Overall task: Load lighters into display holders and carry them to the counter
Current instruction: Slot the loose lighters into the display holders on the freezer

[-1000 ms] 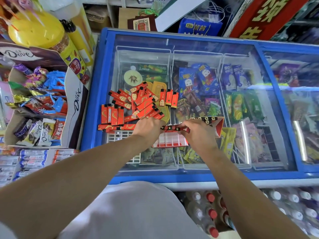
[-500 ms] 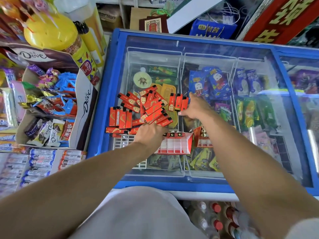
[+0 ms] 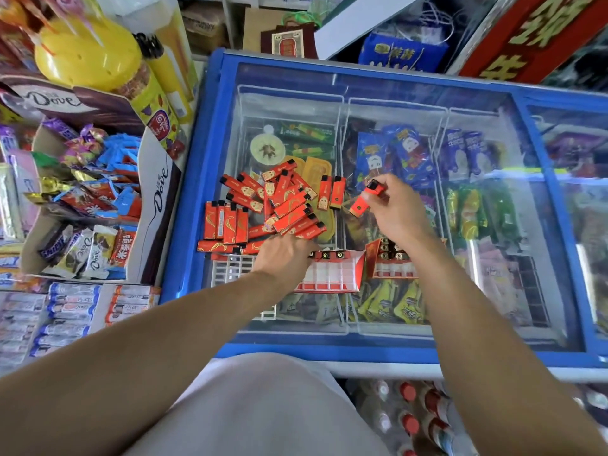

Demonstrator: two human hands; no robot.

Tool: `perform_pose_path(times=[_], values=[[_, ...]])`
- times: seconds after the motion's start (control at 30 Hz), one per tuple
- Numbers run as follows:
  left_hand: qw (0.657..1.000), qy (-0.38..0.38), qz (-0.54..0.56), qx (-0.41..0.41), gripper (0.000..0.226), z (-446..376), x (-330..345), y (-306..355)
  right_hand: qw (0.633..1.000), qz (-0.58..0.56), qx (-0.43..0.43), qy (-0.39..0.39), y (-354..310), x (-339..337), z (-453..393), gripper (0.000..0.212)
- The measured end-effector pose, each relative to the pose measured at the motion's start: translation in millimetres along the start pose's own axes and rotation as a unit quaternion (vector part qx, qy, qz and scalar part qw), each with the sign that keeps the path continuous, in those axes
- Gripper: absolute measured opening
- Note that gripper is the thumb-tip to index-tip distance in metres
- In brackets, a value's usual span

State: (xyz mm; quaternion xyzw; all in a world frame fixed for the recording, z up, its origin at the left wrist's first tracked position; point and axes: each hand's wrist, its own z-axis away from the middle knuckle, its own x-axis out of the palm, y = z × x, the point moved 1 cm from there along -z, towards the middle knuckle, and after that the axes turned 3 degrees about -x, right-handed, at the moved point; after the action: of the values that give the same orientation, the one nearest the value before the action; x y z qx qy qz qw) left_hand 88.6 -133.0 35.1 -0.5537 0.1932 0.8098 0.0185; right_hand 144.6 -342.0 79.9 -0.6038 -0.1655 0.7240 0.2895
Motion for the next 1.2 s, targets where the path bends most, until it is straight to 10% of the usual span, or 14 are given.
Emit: perform_pose_path(times=[0.2, 0.5, 1.2], values=[[1.000, 0.015, 0.013, 0.002, 0.042, 1, 2, 0, 0.988, 0.066, -0.049, -0.130, 10, -31, 69, 0.022], [0.993, 0.056, 0.007, 0.100, 0.097, 35, 29, -20, 0.983, 0.168, -0.072, -0.022, 25, 17, 76, 0.019], [0.995, -0.009, -0.084, 0.051, 0.096, 69, 39, -35, 0.980, 0.184, -0.066, -0.038, 21, 27, 75, 0.025]])
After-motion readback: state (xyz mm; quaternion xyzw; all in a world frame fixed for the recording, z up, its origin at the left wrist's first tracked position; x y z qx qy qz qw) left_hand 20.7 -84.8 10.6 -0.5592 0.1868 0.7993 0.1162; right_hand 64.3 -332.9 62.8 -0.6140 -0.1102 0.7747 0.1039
